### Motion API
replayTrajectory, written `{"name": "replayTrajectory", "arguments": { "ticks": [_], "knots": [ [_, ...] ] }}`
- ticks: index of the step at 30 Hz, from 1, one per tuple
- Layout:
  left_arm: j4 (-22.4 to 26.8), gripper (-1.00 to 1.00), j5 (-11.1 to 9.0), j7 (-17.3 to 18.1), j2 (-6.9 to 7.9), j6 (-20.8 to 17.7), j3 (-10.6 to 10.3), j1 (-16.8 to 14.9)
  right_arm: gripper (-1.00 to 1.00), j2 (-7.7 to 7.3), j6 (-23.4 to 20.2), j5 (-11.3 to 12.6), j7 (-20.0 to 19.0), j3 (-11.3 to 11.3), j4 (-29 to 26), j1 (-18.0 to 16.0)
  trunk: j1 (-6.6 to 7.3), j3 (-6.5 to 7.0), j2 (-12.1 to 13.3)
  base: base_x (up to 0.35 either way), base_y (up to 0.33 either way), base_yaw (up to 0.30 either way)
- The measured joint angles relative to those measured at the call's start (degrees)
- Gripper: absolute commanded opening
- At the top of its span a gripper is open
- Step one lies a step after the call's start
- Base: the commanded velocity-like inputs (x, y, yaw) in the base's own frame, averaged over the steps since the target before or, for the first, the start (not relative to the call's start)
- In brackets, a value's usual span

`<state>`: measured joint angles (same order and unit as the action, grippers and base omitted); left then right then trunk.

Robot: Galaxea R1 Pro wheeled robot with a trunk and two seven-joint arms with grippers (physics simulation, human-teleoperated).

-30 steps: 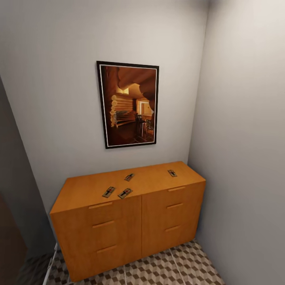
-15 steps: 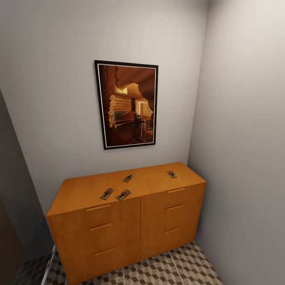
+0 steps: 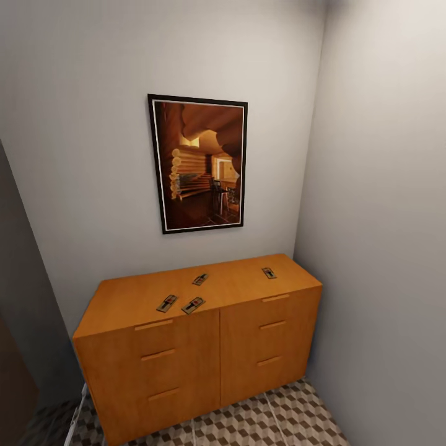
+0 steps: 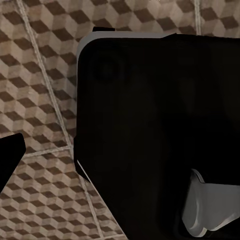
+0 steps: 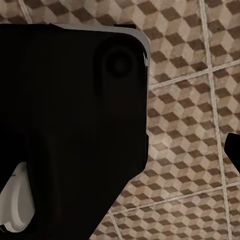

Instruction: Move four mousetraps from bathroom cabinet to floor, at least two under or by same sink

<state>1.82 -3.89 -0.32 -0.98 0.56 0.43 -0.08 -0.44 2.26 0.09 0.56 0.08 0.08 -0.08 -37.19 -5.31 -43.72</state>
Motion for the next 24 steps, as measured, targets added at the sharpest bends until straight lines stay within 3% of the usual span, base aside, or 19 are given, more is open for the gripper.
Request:
{"name": "replayTrajectory", "arguments": {
  "ticks": [6,24],
  "knots": [
    [0.0,1.00,-0.1,0.0,0.02,0.0,0.0,0.0,1.00,0.00,0.0,0.0,0.0,0.0,0.0,0.0,0.00,0.00,0.0,0.033,-0.089,0.000],
    [0.0,1.00,-0.1,0.0,0.03,0.0,0.0,0.0,1.00,0.00,0.0,0.0,0.0,0.0,0.0,0.0,0.01,0.00,0.0,0.077,-0.209,0.000]
  ]
}}
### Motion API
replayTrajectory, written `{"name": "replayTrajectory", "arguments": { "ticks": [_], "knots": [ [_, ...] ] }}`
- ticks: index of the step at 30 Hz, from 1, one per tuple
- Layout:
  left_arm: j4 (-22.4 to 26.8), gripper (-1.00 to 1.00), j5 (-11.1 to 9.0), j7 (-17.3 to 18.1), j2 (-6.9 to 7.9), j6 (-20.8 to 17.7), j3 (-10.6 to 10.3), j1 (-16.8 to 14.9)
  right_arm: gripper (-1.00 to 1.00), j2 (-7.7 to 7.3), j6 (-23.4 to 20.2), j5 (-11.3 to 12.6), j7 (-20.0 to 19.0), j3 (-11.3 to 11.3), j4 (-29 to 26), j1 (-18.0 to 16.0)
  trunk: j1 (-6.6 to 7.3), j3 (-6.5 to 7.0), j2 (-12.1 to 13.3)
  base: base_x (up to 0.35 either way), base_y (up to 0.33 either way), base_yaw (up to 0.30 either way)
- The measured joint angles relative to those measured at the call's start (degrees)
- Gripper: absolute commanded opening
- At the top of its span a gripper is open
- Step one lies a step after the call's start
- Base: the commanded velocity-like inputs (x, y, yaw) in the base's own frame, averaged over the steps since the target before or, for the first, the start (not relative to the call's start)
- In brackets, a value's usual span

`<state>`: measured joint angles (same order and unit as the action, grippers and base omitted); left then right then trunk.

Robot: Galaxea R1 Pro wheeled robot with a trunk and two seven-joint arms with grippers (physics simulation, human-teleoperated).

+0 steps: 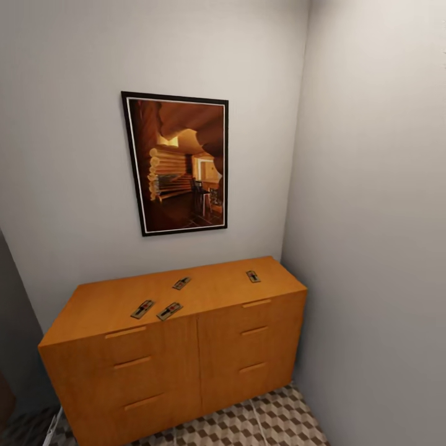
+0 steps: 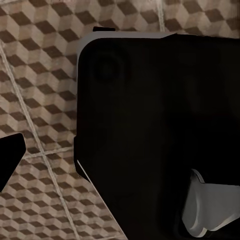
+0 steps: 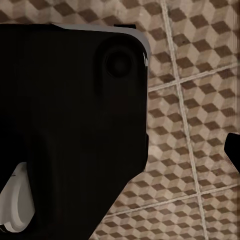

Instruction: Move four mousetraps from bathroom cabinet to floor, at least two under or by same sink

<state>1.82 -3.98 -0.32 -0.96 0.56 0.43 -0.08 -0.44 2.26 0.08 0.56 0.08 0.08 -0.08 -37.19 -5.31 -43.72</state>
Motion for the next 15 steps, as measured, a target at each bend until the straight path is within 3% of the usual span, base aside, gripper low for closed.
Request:
{"name": "replayTrajectory", "arguments": {
  "ticks": [15],
  "knots": [
    [0.0,1.00,0.0,0.0,0.00,0.0,0.0,0.0,1.00,0.02,0.0,0.0,0.0,0.0,0.0,0.0,-0.01,0.00,0.0,0.013,-0.031,0.000]
  ]
}}
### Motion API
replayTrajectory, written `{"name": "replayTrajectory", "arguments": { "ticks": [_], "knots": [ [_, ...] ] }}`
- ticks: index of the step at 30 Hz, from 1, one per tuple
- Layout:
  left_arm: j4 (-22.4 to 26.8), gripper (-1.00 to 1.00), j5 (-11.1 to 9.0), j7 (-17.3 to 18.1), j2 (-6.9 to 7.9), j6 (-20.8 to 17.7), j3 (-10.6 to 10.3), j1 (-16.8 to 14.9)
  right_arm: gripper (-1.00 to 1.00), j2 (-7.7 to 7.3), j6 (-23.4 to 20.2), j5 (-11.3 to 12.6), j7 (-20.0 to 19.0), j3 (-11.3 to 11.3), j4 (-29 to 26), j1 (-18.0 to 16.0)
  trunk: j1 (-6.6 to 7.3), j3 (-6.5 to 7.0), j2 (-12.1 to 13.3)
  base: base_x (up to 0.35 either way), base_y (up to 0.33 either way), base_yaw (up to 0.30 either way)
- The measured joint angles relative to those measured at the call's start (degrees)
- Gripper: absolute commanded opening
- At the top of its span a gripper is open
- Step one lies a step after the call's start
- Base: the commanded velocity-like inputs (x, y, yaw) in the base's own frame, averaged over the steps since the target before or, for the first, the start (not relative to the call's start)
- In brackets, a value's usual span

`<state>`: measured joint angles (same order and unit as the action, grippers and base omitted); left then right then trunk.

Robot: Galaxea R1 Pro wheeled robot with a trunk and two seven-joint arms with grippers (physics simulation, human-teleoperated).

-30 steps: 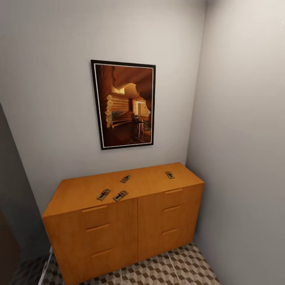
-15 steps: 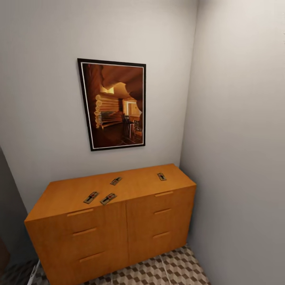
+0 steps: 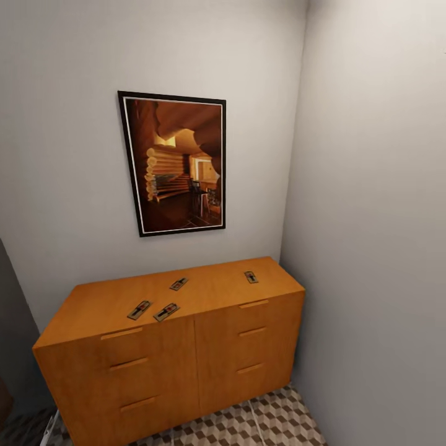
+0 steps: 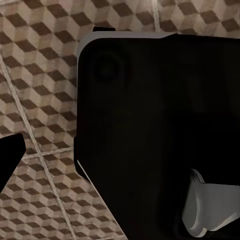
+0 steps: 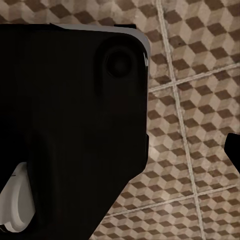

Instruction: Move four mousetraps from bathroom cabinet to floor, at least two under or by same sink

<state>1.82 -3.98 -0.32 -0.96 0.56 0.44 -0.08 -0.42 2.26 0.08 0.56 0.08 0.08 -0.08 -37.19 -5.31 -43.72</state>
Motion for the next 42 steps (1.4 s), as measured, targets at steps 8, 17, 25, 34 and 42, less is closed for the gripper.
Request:
{"name": "replayTrajectory", "arguments": {
  "ticks": [8,17,25,34,42],
  "knots": [
    [0.0,1.00,0.0,0.0,0.00,0.0,0.0,0.0,1.00,0.05,0.0,0.0,0.0,0.0,0.0,0.0,0.00,0.00,0.0,0.001,-0.002,0.000],
    [0.0,1.00,0.0,-0.1,0.00,0.0,0.0,0.0,1.00,0.10,0.0,-0.1,0.0,0.0,0.0,0.0,0.00,0.00,0.0,0.000,0.000,0.000],
    [0.0,1.00,0.0,0.0,0.00,0.0,0.0,0.0,1.00,0.14,0.1,0.0,0.0,0.0,0.0,0.0,0.00,0.00,0.0,0.000,0.000,0.002],
    [0.0,1.00,0.0,-0.1,0.00,0.0,0.0,0.0,1.00,0.15,0.1,-0.1,0.1,0.0,0.0,0.0,0.00,0.00,0.0,0.000,0.000,0.110],
    [0.0,1.00,0.0,-0.1,0.00,0.0,0.0,0.0,1.00,0.18,0.1,-0.1,0.1,0.0,0.0,0.0,0.00,0.00,0.0,0.000,0.000,0.248]
  ]
}}
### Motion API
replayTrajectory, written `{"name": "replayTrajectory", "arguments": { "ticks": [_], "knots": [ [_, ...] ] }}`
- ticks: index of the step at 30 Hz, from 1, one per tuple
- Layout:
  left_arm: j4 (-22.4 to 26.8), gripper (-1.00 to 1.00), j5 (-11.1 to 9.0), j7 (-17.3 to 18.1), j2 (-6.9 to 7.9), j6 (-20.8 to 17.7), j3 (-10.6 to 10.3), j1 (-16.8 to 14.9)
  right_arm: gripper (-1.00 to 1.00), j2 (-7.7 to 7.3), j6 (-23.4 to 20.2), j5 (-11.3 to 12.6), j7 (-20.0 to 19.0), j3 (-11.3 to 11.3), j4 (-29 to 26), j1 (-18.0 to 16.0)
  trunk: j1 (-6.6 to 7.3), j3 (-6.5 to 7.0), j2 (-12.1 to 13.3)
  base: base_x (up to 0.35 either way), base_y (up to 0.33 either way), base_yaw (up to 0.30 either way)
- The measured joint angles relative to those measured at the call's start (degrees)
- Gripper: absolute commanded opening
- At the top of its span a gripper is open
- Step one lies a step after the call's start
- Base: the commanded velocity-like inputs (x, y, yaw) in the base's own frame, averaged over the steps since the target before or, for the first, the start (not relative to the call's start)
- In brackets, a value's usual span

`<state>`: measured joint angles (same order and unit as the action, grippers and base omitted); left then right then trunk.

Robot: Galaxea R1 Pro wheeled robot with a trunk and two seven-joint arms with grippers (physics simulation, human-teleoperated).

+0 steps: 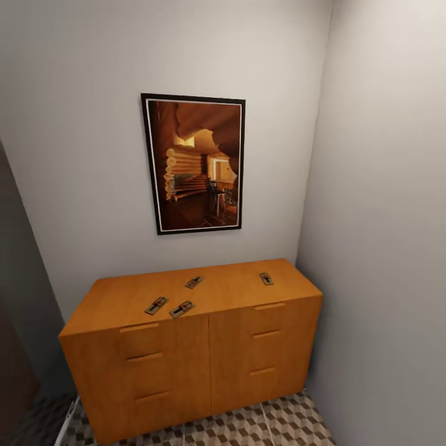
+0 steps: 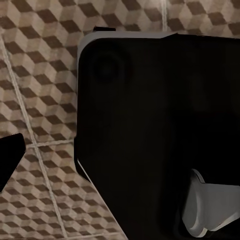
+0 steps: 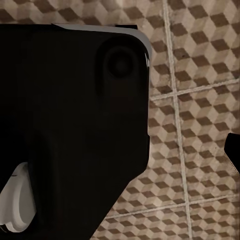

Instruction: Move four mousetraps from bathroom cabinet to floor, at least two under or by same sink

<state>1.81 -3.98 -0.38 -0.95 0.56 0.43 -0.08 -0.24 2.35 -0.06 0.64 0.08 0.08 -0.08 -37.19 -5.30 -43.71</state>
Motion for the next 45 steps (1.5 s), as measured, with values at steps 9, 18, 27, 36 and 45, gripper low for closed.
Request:
{"name": "replayTrajectory", "arguments": {
  "ticks": [9,18,27,36,45],
  "knots": [
    [0.0,1.00,0.0,0.0,0.00,0.0,0.0,0.0,1.00,-0.01,0.0,0.0,0.0,0.0,0.0,0.0,0.00,0.00,0.0,0.000,0.000,0.222],
    [0.0,1.00,0.0,0.0,0.00,0.0,0.0,0.0,1.00,-0.02,0.0,0.1,-0.1,0.0,0.0,0.0,0.00,0.00,0.0,0.000,0.000,0.054],
    [0.0,1.00,0.0,0.0,0.01,0.0,0.0,0.0,1.00,-0.02,-0.1,0.1,-0.1,0.0,0.0,0.0,0.00,-0.01,0.0,0.015,0.000,0.009],
    [0.0,1.00,-0.1,0.1,0.09,0.0,0.0,0.0,1.00,-0.02,-0.1,0.1,-0.1,0.0,0.0,0.0,0.02,-0.01,0.0,0.180,-0.039,0.001],
    [0.0,1.00,-0.1,0.1,0.09,0.0,0.0,0.0,1.00,-0.06,-0.1,0.1,-0.1,0.0,0.0,0.0,0.01,-0.01,0.0,0.187,-0.089,0.000]
  ]
}}
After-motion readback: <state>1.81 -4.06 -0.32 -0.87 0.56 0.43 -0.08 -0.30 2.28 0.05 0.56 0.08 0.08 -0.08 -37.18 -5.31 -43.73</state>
